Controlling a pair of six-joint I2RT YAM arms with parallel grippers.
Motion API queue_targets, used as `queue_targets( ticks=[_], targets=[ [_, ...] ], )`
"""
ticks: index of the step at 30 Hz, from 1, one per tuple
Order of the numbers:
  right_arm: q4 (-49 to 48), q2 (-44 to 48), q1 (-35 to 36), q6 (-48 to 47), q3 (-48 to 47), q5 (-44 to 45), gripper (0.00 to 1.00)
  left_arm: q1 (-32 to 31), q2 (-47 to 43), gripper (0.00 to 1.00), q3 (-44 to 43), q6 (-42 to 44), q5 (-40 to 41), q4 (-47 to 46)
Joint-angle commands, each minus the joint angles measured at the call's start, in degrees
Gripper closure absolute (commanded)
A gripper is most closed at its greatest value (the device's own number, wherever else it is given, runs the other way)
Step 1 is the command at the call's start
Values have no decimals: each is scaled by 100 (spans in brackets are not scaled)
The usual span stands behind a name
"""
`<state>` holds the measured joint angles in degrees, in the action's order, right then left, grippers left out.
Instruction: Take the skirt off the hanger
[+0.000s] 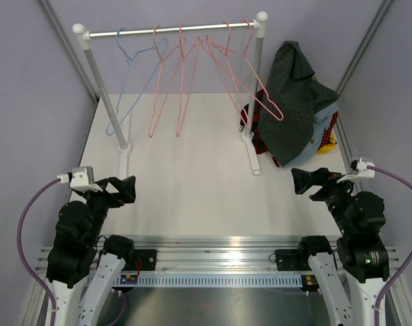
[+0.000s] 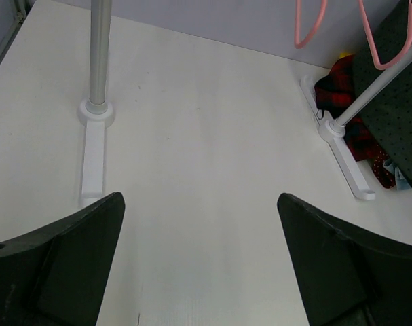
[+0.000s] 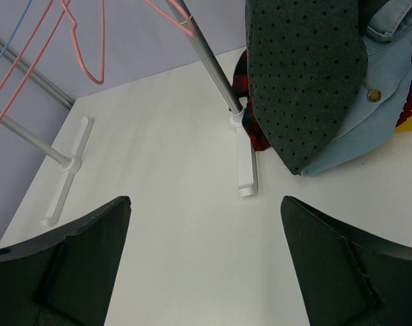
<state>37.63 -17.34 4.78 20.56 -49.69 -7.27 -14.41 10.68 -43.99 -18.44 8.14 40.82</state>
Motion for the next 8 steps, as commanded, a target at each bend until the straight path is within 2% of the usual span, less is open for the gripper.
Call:
queue_targets(
  ticks=[1, 8],
  targets=[
    [-62, 3, 67, -87, -58, -187, 1, -18, 49, 1, 31, 95, -67, -259],
    [-54, -15, 164, -148, -102, -205, 0, -9, 48, 1, 31, 95, -41, -259]
  ],
)
